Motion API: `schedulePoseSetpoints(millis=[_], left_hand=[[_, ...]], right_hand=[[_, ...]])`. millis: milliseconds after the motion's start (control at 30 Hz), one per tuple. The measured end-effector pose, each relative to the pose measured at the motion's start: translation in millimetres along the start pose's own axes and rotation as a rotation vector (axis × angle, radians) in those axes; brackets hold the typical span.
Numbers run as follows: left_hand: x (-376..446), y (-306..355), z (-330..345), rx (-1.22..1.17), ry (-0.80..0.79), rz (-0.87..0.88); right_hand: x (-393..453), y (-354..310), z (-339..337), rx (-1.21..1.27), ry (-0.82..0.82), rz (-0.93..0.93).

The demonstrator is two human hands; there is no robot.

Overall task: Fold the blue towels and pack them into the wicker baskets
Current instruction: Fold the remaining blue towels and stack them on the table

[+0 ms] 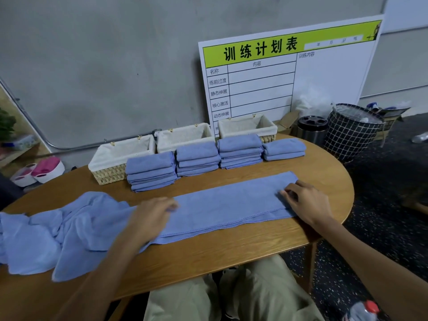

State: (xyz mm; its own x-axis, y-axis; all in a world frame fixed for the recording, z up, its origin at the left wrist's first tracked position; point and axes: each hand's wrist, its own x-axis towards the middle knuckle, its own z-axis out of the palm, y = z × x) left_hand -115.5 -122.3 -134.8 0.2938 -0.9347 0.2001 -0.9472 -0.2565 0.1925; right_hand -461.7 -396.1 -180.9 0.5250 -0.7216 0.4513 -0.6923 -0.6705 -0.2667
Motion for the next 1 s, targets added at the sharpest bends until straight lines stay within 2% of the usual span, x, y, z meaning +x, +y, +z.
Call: schedulePoseSetpoints(millis=[67, 133, 300, 400, 600, 733, 900, 1000], left_hand=[[15, 41, 19, -0.118, -0.026, 0.079], [23, 63, 40, -0.089, -0.027, 0.165], [38, 75, 64, 0.037, 0.062, 0.154], [59, 108, 67, -0.025, 0.078, 0.23], [99, 191, 81, -0.147, -0.122, 0.385], [137, 204, 74, -0.199, -0.186, 0.355], [215, 223, 74, -0.32, -0.183, 0.437], [260, 238, 88, -0.283, -0.324, 0.477]], right_hand=[[0, 0, 0, 0.029, -0.015, -0.005], [1, 6, -2, 0.065, -0.046, 0.001], [3, 42, -19, 0.251, -0.069, 0.121], [8, 49, -21, 0.326, -0.11, 0.208], [20, 46, -19, 0.429, -0.169, 0.319], [31, 46, -17, 0.4, -0.218, 0.299], [48, 49, -14, 0.496, -0.271, 0.377], [56, 52, -4, 0.448, -0.297, 0.381]])
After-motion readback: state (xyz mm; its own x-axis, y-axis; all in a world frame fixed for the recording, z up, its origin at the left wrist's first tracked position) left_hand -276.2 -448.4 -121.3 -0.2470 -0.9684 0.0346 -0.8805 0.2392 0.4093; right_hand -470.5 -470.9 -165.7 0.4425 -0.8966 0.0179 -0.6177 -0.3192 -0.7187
